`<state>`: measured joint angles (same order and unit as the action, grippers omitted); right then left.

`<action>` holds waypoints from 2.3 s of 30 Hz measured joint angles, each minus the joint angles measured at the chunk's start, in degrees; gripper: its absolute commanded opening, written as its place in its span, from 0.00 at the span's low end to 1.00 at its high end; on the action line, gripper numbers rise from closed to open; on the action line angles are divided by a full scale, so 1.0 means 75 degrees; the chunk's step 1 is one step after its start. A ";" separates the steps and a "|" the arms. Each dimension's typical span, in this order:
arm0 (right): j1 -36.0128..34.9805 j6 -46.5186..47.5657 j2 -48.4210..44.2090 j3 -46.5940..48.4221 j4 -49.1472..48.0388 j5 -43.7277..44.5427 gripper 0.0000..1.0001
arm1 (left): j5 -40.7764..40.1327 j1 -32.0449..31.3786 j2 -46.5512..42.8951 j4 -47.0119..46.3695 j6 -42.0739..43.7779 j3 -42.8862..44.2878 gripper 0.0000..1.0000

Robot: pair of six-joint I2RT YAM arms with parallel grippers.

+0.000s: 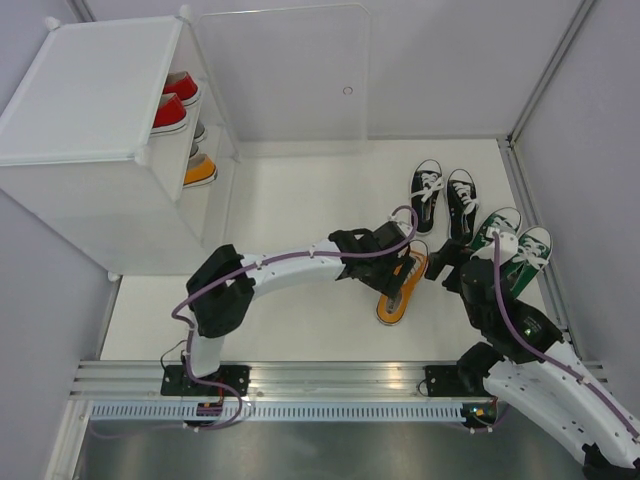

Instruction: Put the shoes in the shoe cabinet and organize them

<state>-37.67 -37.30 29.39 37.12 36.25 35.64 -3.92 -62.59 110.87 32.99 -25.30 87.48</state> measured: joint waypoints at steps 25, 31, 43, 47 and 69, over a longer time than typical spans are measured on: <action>0.0000 -0.0117 -0.0533 0.0012 0.0428 0.0283 0.95 | -0.1510 0.0076 0.0746 -0.0283 -0.0440 -0.0449 0.02; 0.0000 -0.0052 -0.0513 -0.0003 0.0361 0.0195 0.95 | -0.2078 0.1011 -0.1256 -0.0032 -0.1425 -0.2786 0.02; 0.0000 0.0090 -0.0402 -0.0038 0.0128 0.0032 0.95 | -0.3118 0.3937 -0.2804 0.0117 -0.3182 -0.4299 0.36; 0.0000 0.0093 -0.0402 -0.0041 0.0125 0.0026 0.95 | -0.2681 0.3937 -0.2675 -0.0181 -0.3314 -0.4141 0.59; 0.0000 0.0221 -0.0154 -0.0149 0.0003 -0.0216 0.95 | -0.0857 0.2157 -0.3485 -0.0804 -0.0933 -0.3972 0.77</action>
<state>-37.67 -35.64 28.23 36.01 36.27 34.02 -10.35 -46.41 84.73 26.96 -32.29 57.69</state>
